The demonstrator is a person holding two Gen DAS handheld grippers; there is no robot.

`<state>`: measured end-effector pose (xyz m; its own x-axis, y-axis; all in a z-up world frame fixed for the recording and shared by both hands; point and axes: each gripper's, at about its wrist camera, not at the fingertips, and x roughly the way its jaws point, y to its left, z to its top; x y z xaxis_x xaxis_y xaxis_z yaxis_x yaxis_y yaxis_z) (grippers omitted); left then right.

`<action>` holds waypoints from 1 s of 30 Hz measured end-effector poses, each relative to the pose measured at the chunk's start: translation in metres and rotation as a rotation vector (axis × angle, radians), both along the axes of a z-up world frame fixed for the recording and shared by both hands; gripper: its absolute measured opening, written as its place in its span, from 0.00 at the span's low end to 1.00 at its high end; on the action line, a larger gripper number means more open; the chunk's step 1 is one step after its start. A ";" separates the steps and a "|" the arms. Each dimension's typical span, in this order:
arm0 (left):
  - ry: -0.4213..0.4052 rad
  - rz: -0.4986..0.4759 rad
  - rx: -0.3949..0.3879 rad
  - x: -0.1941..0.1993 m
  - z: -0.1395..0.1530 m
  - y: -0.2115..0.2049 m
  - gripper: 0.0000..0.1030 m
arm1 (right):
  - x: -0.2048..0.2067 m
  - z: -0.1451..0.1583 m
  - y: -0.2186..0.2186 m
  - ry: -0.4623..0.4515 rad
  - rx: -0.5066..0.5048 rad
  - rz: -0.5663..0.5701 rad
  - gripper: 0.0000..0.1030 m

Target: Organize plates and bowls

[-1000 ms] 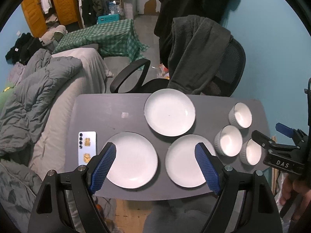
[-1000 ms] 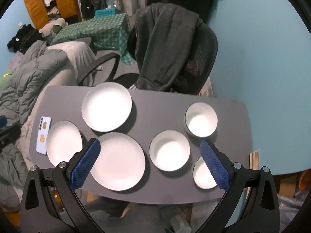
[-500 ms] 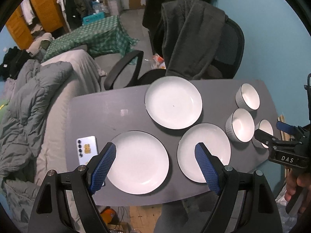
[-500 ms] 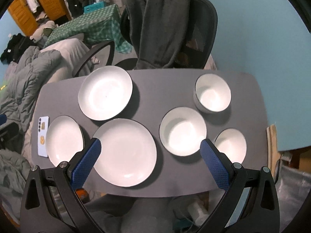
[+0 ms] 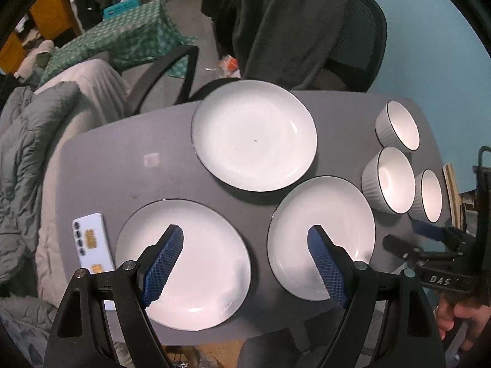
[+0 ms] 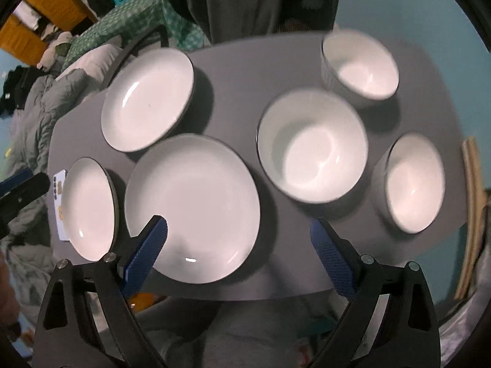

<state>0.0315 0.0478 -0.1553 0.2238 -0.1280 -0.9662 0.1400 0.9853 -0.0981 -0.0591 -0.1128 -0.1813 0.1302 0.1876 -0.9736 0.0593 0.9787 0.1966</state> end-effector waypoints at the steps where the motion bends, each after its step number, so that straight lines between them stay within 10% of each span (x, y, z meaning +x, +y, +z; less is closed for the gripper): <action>1: 0.001 -0.003 0.005 0.000 -0.003 -0.002 0.82 | -0.001 -0.006 -0.001 0.019 0.004 0.001 0.87; 21: 0.141 -0.133 0.080 0.009 -0.081 -0.048 0.74 | -0.004 -0.048 -0.025 0.095 0.064 0.059 0.38; 30: 0.212 -0.105 0.049 0.003 -0.103 -0.049 0.40 | -0.015 -0.044 -0.029 0.097 0.102 0.098 0.24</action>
